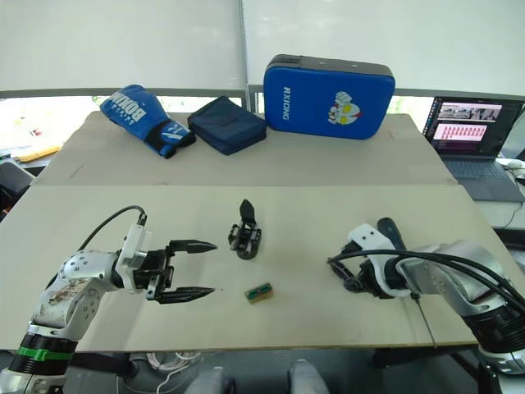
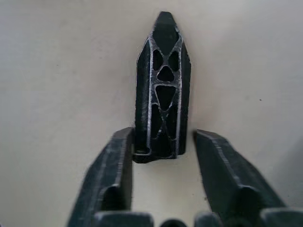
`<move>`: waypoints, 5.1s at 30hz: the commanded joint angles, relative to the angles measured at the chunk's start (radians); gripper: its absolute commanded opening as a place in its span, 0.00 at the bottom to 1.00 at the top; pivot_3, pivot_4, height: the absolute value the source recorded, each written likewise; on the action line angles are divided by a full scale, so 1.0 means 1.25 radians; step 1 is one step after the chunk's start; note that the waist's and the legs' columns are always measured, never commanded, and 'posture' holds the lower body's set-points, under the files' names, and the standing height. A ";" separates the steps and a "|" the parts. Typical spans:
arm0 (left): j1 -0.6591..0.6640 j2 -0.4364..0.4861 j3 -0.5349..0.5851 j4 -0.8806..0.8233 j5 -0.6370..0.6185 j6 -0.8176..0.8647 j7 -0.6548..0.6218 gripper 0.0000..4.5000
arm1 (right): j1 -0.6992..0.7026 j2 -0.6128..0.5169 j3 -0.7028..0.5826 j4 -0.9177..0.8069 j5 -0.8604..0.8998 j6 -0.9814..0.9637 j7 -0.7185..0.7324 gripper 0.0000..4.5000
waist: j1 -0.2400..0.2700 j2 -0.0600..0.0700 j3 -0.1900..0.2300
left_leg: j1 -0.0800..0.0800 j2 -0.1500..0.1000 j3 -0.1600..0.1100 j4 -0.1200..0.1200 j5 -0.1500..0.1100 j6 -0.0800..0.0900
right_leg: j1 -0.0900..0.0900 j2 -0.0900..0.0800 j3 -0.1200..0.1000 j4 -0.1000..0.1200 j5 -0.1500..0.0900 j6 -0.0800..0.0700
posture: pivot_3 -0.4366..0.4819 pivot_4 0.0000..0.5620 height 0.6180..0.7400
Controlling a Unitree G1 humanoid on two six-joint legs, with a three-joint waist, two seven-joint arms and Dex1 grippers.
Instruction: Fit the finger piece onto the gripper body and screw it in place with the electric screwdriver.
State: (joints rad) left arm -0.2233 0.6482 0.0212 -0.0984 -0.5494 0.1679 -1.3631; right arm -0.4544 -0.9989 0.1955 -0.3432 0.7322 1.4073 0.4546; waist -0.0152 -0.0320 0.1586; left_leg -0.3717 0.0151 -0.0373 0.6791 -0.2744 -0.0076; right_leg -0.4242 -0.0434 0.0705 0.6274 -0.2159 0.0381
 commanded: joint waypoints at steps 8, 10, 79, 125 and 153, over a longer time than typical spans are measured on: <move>-0.043 -0.015 0.062 -0.047 -0.105 0.134 0.109 1.00 | 0.076 0.008 -0.145 -0.083 -0.057 -0.182 0.076 0.24 | -0.003 0.001 0.001 | 0.000 0.000 0.000 0.000 0.000 0.000 | 0.000 0.000 0.000 0.000 0.000 0.001 | 0.48 0.27 1.00; -0.061 -0.038 0.082 -0.064 -0.145 0.192 0.183 1.00 | 0.095 0.025 -0.204 -0.111 -0.062 -0.234 0.072 0.24 | -0.002 0.001 0.001 | -0.001 0.000 0.000 0.000 0.000 0.000 | 0.000 0.000 0.000 0.000 -0.003 0.005 | 0.48 0.27 1.00; -0.444 -0.094 -0.123 0.146 -0.180 0.491 0.018 0.00 | -0.160 0.301 -0.192 -0.184 0.225 -0.009 0.108 0.98 | -0.007 0.003 0.006 | -0.002 -0.002 -0.003 -0.001 0.000 0.000 | -0.001 0.000 -0.001 0.000 0.001 -0.001 | 0.48 0.27 1.00; -0.385 -0.046 0.011 0.232 -0.069 0.265 -0.042 1.00 | -0.026 0.238 -0.258 -0.194 0.318 -0.118 0.165 0.09 | -0.007 0.003 0.006 | -0.004 -0.001 -0.005 -0.001 0.000 0.000 | -0.003 0.000 -0.002 0.000 0.001 0.000 | 0.48 0.27 1.00; -0.488 -0.235 -0.090 0.917 0.348 -0.437 -0.010 1.00 | 0.119 0.249 -0.185 -0.162 0.018 -0.603 0.384 0.09 | 0.000 0.002 0.007 | -0.005 -0.002 -0.005 0.001 0.000 0.000 | -0.002 0.000 -0.003 0.000 0.001 0.000 | 0.48 0.27 1.00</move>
State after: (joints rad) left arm -0.8044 0.3581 -0.0887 1.0396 -0.1276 -0.3412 -1.3769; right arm -0.2964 -0.6925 -0.0236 -0.5158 0.7500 0.6760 0.9375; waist -0.0148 -0.0297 0.1670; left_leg -0.3775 0.0127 -0.0431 0.6802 -0.2744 -0.0074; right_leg -0.4269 -0.0435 0.0673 0.6278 -0.2147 0.0382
